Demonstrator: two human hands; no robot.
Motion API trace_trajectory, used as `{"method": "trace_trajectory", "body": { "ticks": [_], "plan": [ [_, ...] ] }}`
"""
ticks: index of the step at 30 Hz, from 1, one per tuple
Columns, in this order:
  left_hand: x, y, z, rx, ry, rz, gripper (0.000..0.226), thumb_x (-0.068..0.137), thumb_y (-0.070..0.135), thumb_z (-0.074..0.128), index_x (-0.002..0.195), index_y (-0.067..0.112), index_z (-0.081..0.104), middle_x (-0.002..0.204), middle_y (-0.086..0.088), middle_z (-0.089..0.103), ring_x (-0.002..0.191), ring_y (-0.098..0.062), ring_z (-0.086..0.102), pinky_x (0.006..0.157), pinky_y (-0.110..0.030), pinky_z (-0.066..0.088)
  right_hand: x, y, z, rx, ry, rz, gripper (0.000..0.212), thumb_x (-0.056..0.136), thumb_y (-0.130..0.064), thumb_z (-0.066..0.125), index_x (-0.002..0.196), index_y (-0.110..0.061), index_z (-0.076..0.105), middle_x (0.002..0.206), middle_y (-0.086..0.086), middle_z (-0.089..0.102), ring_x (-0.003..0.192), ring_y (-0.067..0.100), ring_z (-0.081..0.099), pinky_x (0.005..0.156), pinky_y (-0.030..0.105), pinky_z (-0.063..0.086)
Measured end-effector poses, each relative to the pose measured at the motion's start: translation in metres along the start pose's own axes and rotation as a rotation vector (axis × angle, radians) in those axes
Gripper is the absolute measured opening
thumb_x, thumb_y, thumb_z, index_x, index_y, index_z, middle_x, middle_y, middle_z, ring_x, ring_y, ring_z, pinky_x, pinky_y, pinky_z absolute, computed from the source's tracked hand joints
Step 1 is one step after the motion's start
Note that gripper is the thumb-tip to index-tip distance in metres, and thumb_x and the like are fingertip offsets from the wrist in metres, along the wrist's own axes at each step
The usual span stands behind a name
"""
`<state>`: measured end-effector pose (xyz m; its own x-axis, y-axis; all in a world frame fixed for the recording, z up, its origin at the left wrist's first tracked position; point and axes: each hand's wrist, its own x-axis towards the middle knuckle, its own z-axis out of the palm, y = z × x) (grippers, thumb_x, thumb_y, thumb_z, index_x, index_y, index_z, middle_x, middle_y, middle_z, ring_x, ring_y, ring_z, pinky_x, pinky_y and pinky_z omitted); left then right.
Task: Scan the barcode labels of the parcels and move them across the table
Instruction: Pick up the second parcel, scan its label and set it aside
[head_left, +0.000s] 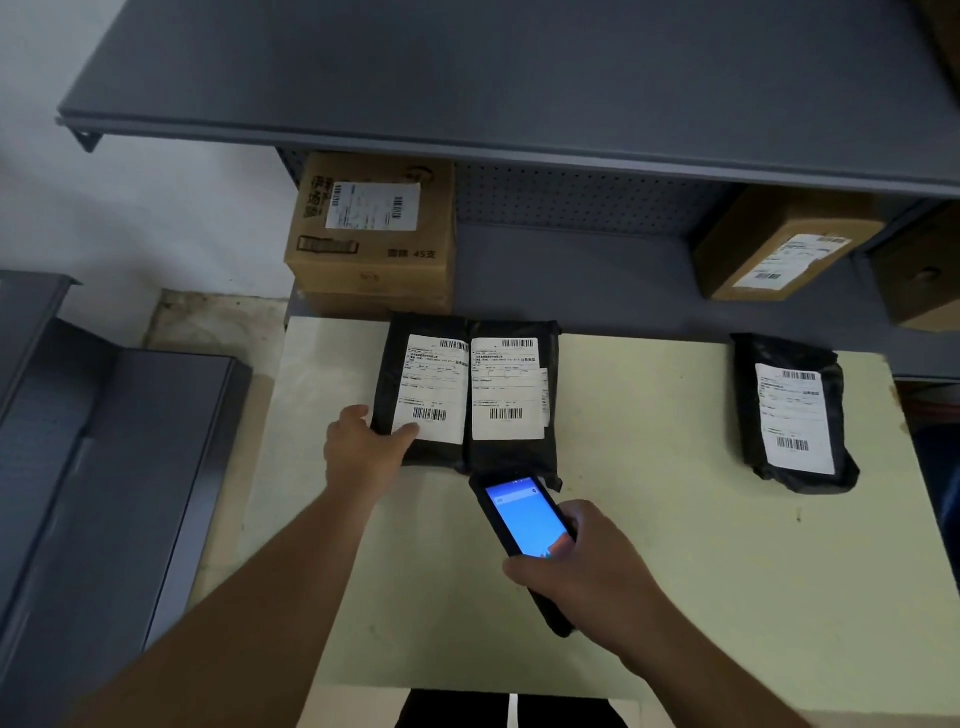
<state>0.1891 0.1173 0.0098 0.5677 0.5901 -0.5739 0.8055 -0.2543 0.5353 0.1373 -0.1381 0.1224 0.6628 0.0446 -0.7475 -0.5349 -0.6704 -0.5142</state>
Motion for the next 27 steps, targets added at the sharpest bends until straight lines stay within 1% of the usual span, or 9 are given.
{"method": "trace_trajectory", "body": {
  "ticks": [2,4,6,10,14,18,22,24,27],
  "plan": [
    [0.004,0.000,0.007,0.014,-0.047,-0.034,0.097,0.056,0.061,0.080,0.138,0.014,0.055,0.133,-0.010,0.062,0.116,-0.035,0.064,0.097,-0.050,0.057,0.002,0.000,0.002,0.009,-0.006,0.016,0.065,0.063,-0.049,0.081,0.120,-0.030,0.057,0.102,0.000,0.067,0.074,0.015,0.068,0.065,0.031,0.056],
    [0.008,0.000,0.014,0.005,-0.078,-0.060,0.102,0.050,0.062,0.080,0.135,0.014,0.054,0.130,-0.009,0.063,0.115,-0.034,0.064,0.096,-0.050,0.058,0.003,0.000,0.002,0.007,-0.004,0.030,0.065,0.061,-0.051,0.079,0.119,-0.030,0.057,0.102,-0.001,0.066,0.075,0.015,0.069,0.067,0.032,0.057],
    [0.010,0.002,0.022,0.007,-0.087,-0.085,0.105,0.052,0.060,0.085,0.139,0.013,0.049,0.132,-0.010,0.061,0.120,-0.035,0.062,0.099,-0.051,0.056,0.004,0.002,0.001,0.004,0.002,0.038,0.063,0.061,-0.051,0.079,0.117,-0.031,0.057,0.103,-0.001,0.067,0.077,0.015,0.070,0.066,0.032,0.057],
    [0.014,0.006,0.034,0.041,-0.070,-0.113,0.107,0.057,0.055,0.093,0.140,0.010,0.043,0.136,-0.011,0.057,0.126,-0.036,0.057,0.102,-0.052,0.053,0.006,0.006,-0.002,0.018,0.011,0.063,0.057,0.066,-0.045,0.082,0.115,-0.029,0.057,0.102,0.000,0.068,0.065,0.010,0.065,0.058,0.026,0.054],
    [0.016,0.008,0.041,0.125,-0.060,-0.121,0.112,0.059,0.055,0.093,0.145,0.008,0.040,0.141,-0.015,0.051,0.133,-0.039,0.051,0.103,-0.052,0.051,0.007,0.011,-0.003,0.025,0.009,0.096,0.069,0.058,-0.051,0.079,0.120,-0.029,0.056,0.105,0.000,0.067,0.073,0.014,0.068,0.061,0.029,0.055],
    [0.013,0.011,0.045,0.091,-0.062,-0.138,0.105,0.056,0.053,0.093,0.137,0.009,0.042,0.135,-0.013,0.057,0.125,-0.039,0.058,0.100,-0.054,0.054,0.009,0.014,-0.004,0.022,0.011,0.098,0.078,0.055,-0.055,0.077,0.125,-0.028,0.055,0.106,-0.002,0.066,0.081,0.016,0.069,0.064,0.029,0.055],
    [0.006,0.015,0.047,0.063,-0.054,-0.138,0.103,0.052,0.052,0.091,0.131,0.013,0.038,0.130,-0.012,0.061,0.115,-0.039,0.063,0.096,-0.054,0.057,0.009,0.016,-0.005,0.023,0.006,0.095,0.075,0.061,-0.051,0.080,0.127,-0.028,0.055,0.106,-0.002,0.066,0.081,0.015,0.070,0.065,0.029,0.057],
    [0.004,0.016,0.047,0.055,-0.040,-0.122,0.110,0.049,0.052,0.091,0.136,0.016,0.033,0.131,-0.013,0.059,0.114,-0.040,0.063,0.096,-0.055,0.057,0.009,0.016,-0.008,0.013,0.007,0.088,0.071,0.064,-0.049,0.082,0.126,-0.027,0.055,0.106,-0.003,0.066,0.081,0.015,0.070,0.065,0.027,0.056],
    [0.002,0.017,0.046,0.040,-0.044,-0.111,0.120,0.052,0.048,0.093,0.148,0.024,0.024,0.137,-0.014,0.050,0.121,-0.041,0.058,0.098,-0.057,0.055,0.008,0.017,-0.012,0.019,0.015,0.075,0.071,0.062,-0.049,0.080,0.125,-0.027,0.055,0.106,-0.002,0.066,0.079,0.014,0.069,0.063,0.026,0.054]
  ]
}}
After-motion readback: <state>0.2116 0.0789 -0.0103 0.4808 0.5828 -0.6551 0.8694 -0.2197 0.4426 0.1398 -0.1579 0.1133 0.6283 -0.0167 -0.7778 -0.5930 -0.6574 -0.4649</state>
